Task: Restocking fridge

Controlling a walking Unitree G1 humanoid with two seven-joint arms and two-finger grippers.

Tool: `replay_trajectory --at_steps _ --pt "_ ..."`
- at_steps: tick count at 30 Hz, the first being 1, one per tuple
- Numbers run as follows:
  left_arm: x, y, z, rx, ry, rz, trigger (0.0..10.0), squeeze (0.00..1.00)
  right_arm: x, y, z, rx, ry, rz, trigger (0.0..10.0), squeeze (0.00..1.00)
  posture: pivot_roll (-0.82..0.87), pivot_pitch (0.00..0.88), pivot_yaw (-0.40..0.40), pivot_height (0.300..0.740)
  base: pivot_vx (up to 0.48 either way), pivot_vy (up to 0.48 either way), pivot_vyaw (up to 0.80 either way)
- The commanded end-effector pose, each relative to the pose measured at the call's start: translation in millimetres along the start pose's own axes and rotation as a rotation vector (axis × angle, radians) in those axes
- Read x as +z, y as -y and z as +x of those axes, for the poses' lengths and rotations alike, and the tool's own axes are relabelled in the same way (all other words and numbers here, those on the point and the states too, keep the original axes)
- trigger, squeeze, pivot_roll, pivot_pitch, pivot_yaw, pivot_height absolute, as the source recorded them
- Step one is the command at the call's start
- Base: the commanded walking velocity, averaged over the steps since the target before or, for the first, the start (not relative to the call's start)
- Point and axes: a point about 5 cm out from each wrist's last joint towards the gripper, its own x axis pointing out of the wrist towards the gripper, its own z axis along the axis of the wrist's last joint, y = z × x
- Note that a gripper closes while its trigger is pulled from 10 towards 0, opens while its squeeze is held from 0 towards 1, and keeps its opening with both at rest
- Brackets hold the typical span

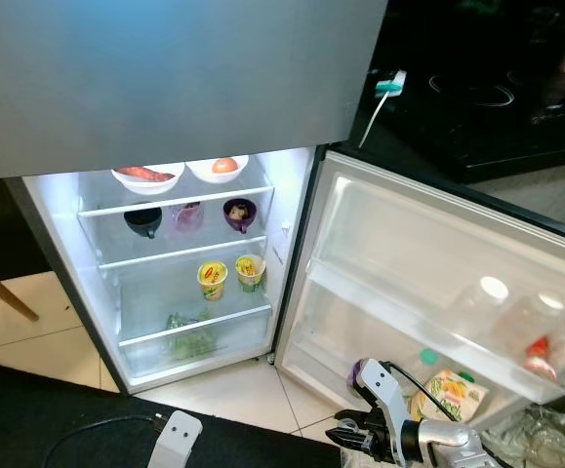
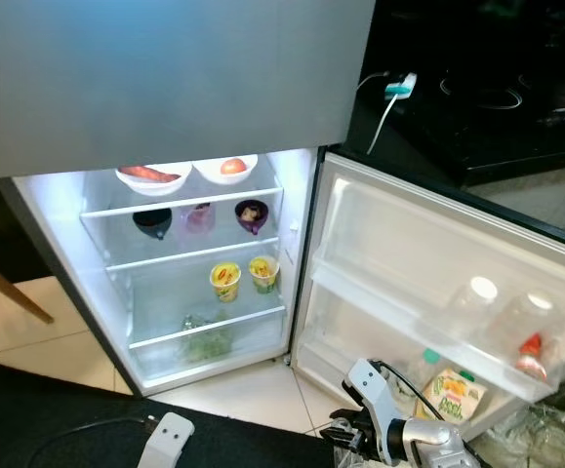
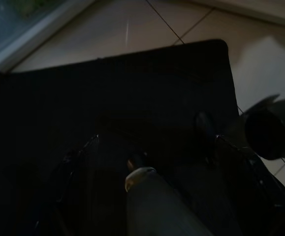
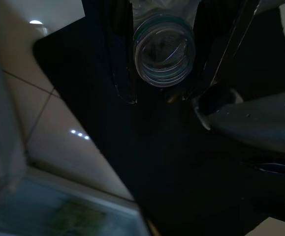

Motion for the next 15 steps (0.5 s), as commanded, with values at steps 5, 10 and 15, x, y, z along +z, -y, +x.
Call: replay_trajectory --at_steps 5,10,15 --pt "-6.4 -2.1 -3.3 0.004 -0.019 0.029 10.0 0.00 8.2 2.2 1.0 -0.024 0.068 0.001 10.0 0.00 -0.04 0.034 -0.061 0.740 0.000 0.000 0.00" --pt "-4.8 -2.3 -2.9 0.005 -0.013 0.035 10.0 0.00 21.6 3.8 5.7 -0.026 0.113 -0.028 10.0 0.00 -0.03 0.027 -0.062 0.740 0.000 0.000 0.00" --pt "-4.1 -2.7 -2.6 0.009 -0.011 0.027 10.0 0.00 25.2 4.5 7.1 -0.029 0.122 -0.040 10.0 0.00 -0.03 0.027 -0.062 0.740 0.000 0.000 0.00"
